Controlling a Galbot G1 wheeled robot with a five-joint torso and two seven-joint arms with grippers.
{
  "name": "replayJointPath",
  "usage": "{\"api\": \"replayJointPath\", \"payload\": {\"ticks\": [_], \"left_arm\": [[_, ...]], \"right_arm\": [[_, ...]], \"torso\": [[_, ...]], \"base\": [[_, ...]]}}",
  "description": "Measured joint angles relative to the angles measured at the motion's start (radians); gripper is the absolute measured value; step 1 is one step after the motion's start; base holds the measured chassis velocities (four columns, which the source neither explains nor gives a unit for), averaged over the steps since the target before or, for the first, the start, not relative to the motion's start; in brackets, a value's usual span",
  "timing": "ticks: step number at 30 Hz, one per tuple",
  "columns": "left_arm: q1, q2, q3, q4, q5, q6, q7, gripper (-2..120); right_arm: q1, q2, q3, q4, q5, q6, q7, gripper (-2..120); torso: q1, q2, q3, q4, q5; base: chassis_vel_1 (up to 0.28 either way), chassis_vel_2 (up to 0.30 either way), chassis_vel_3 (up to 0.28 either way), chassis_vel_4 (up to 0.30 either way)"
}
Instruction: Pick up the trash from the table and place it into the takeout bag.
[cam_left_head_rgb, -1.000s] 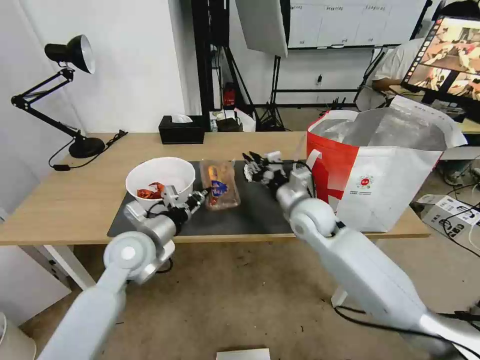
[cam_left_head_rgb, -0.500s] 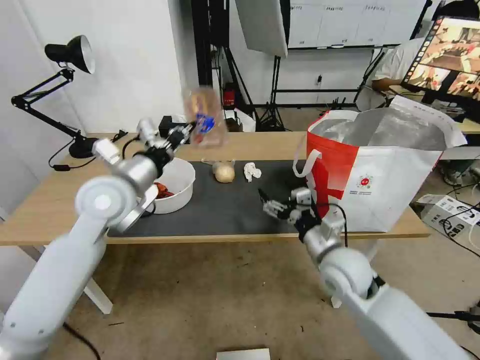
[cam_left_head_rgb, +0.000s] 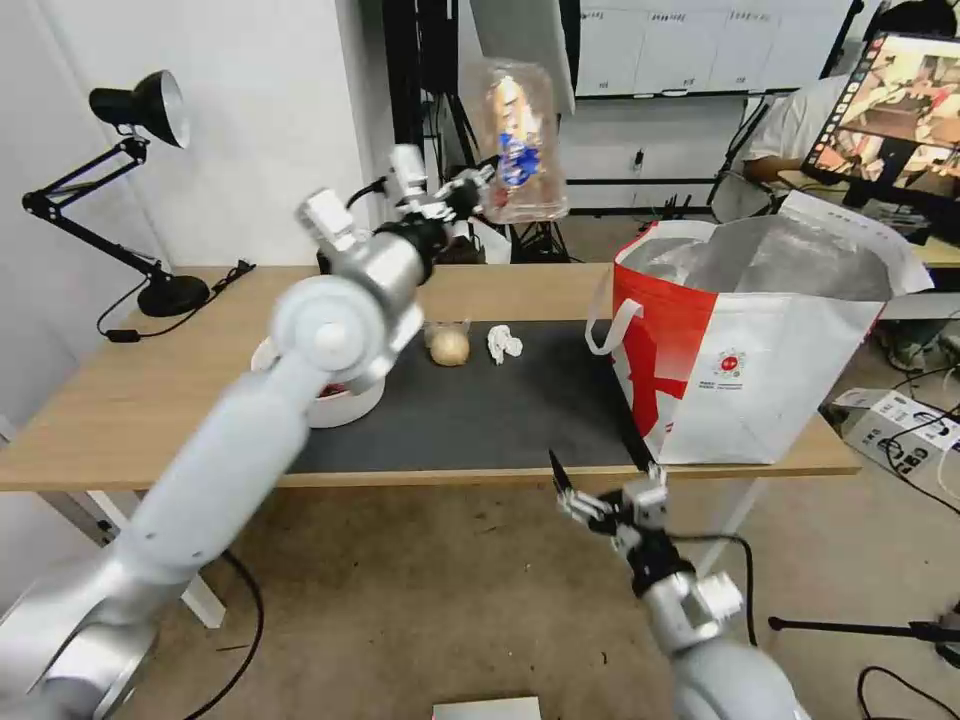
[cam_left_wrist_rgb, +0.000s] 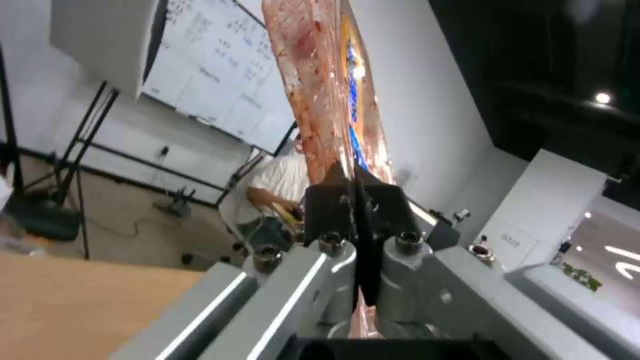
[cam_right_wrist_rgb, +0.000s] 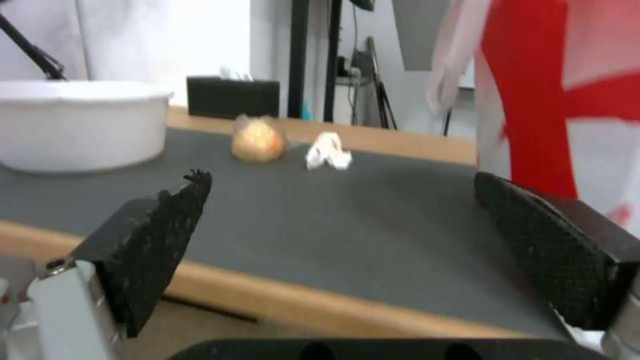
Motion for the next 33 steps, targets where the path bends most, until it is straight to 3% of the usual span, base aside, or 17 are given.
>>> {"api": "replayJointPath", "payload": {"ticks": [13, 20, 24, 33], "left_arm": [[-0.116, -0.165, 0.169, 0.154, 0.213, -0.055, -0.014, 0], [-0.181, -0.344, 0.304, 0.329, 0.345, -0.078, -0.020, 0], [-0.182, -0.407, 0.359, 0.392, 0.399, -0.080, 0.000, 0], [-0.164, -0.399, 0.391, 0.413, 0.407, -0.076, 0.013, 0]], "right_arm": [[-0.081, 0.033, 0.020, -0.008, -0.048, 0.049, -0.001, 100], [-0.070, 0.032, 0.028, -0.016, -0.043, 0.050, 0.002, 100], [-0.066, 0.026, 0.034, -0.017, -0.032, 0.047, 0.004, 100], [-0.059, 0.012, 0.039, -0.017, -0.014, 0.042, 0.004, 100]], "torso": [[0.000, 0.000, 0.000, 0.0000, 0.0001], [0.000, 0.000, 0.000, -0.0001, 0.0003], [0.000, 0.000, 0.000, -0.0001, 0.0001], [0.000, 0.000, 0.000, 0.0001, -0.0001]], "base": [[0.000, 0.000, 0.000, 0.000], [0.000, 0.000, 0.000, 0.000], [0.000, 0.000, 0.000, 0.000], [0.000, 0.000, 0.000, 0.000]]}}
